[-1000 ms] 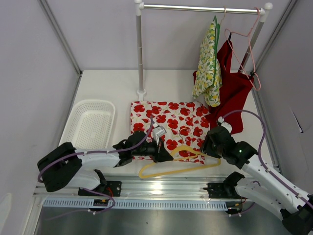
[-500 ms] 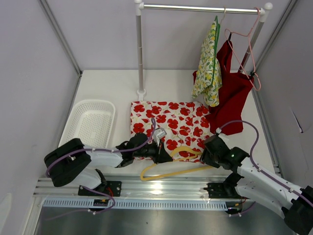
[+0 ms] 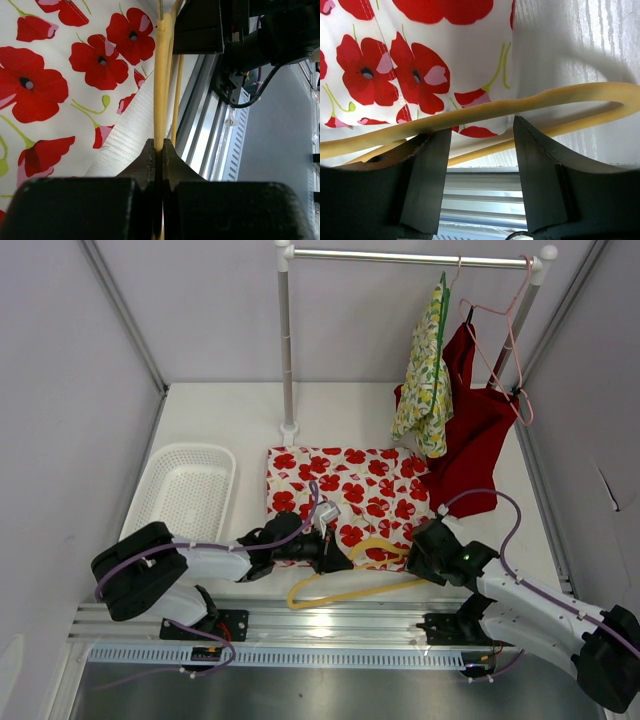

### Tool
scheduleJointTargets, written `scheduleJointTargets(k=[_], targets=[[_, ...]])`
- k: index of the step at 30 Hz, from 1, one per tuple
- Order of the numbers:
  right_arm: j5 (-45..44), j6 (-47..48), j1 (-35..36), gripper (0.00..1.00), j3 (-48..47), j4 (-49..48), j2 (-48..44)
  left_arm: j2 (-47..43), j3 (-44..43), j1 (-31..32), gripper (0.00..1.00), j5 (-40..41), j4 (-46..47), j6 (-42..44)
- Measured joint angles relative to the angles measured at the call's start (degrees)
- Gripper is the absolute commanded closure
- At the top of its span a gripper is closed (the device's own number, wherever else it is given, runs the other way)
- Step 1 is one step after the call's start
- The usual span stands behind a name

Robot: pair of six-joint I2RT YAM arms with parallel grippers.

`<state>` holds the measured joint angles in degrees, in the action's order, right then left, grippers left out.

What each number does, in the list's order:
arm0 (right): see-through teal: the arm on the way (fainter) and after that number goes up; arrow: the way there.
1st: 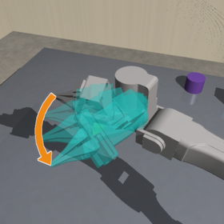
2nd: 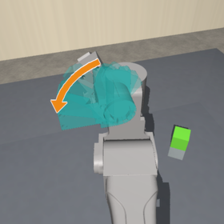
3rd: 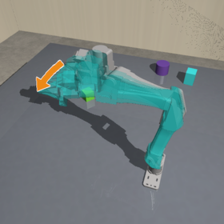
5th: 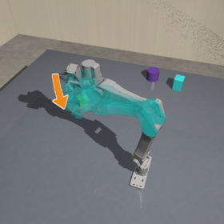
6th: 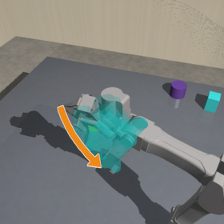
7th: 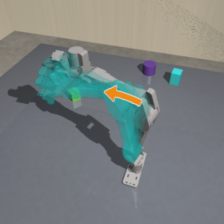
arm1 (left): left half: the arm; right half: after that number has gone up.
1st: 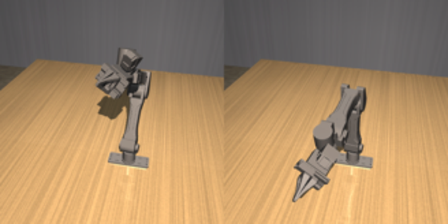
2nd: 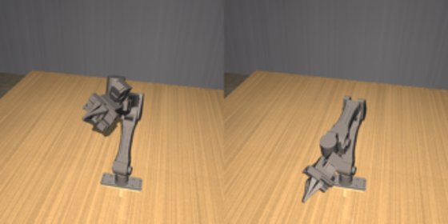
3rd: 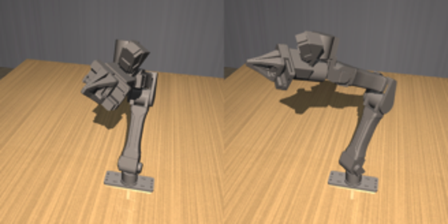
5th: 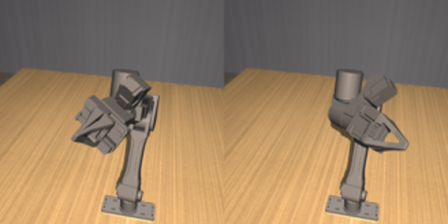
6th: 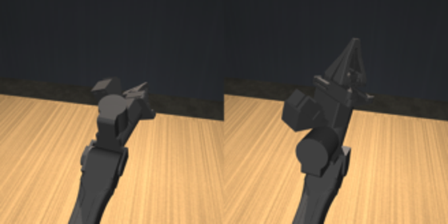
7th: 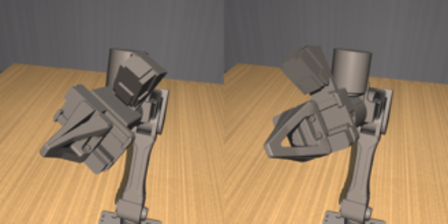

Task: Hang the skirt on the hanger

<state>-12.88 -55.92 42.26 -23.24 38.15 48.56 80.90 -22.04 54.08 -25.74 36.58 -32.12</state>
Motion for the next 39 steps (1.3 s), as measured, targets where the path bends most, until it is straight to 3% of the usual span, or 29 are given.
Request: scheduleJointTargets(k=[2, 4, 8, 17, 32, 39], targets=[[0.0, 0.0, 0.0, 0.45, 0.0, -0.7, 1.1, 0.0, 0.1, -0.1, 1.0, 0.0, 0.0, 0.0], [-0.2, 0.3, 0.0, 0.57, -0.1, -1.4, 2.2, 0.0, 0.3, -0.2, 1.0, 0.0, 0.1, 0.0], [-0.4, 0.5, 0.1, 0.63, -0.2, -2.4, 3.7, 0.0, 0.3, -0.2, 1.0, 0.0, 0.3, 0.0], [-1.5, 1.8, -0.4, 0.89, -2.6, -0.8, 5.0, 1.4, 0.3, -0.3, 1.0, 0.0, 1.5, 0.1], [-0.2, 5.2, -6.8, 0.92, -8.4, 5.1, 4.0, 4.5, -0.5, -2.1, 1.0, 0.4, 2.7, 0.4], [4.3, 7.7, -15.1, 0.93, -12.7, 6.3, 4.4, 5.1, -1.3, -3.9, 1.0, 1.8, 2.8, 0.7]])
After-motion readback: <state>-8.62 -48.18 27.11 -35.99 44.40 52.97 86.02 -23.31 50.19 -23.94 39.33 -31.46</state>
